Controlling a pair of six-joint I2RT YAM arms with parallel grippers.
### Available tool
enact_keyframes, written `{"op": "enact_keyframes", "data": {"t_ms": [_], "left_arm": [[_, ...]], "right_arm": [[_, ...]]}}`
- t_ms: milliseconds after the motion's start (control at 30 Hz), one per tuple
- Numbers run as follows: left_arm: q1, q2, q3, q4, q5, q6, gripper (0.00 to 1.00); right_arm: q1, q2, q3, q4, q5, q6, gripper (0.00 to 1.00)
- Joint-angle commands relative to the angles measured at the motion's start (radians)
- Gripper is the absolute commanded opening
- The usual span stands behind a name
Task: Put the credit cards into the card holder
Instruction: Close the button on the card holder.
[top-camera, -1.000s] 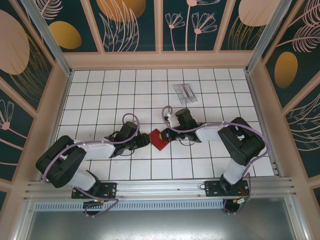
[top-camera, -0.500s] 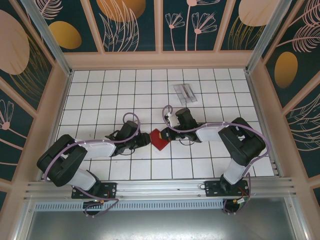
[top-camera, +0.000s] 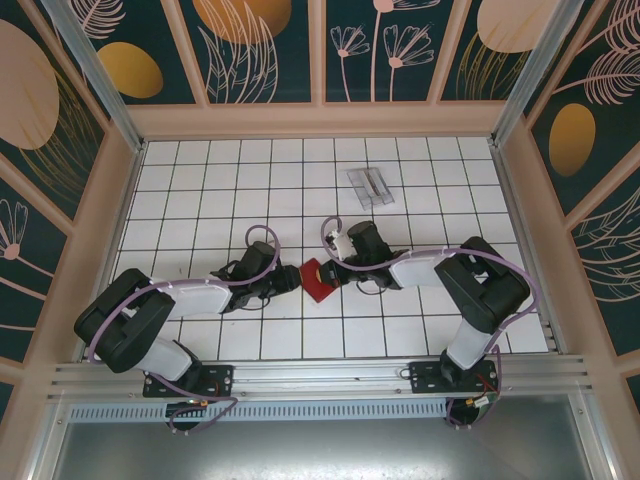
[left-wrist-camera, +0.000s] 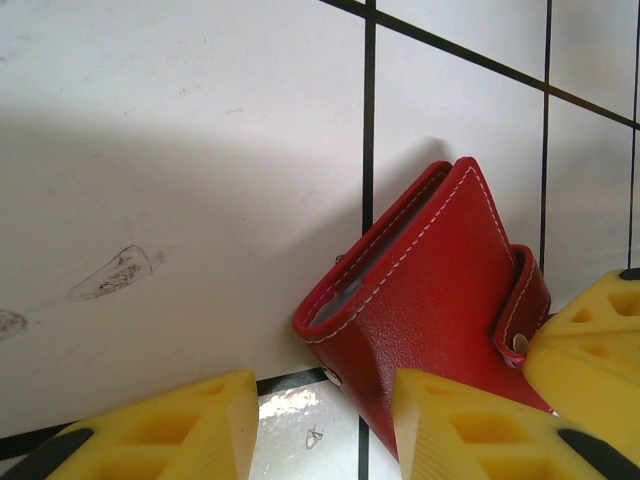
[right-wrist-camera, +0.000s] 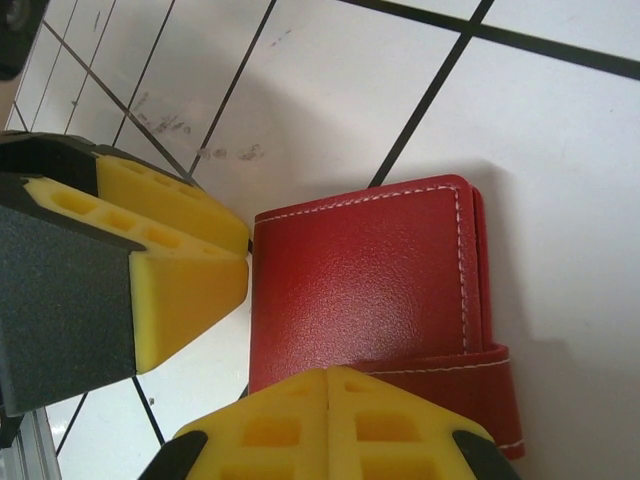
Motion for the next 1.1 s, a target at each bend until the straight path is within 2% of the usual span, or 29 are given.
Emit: {"op": "enact_keyframes", "data": {"t_ms": [0,767,1067], "left_arm": [[0.003,0.046,-0.010,0.042,-0.001,-0.011,0.42],[0.004,0.031,-0.023,0.038,-0.004,-0.013,0.41],[0.003,0.034,-0.016,0.036,-0.002,-0.013,0.41]], "right_arm": [[0.005,-0.005,-0.025,0.025,0.032,-0.013,0.00],[-0.001,-0.058,0.000,0.051,0.017,0.054,0.00],[0.007,-0.007,0.003,0.077,0.026,0.059,0.00]]}}
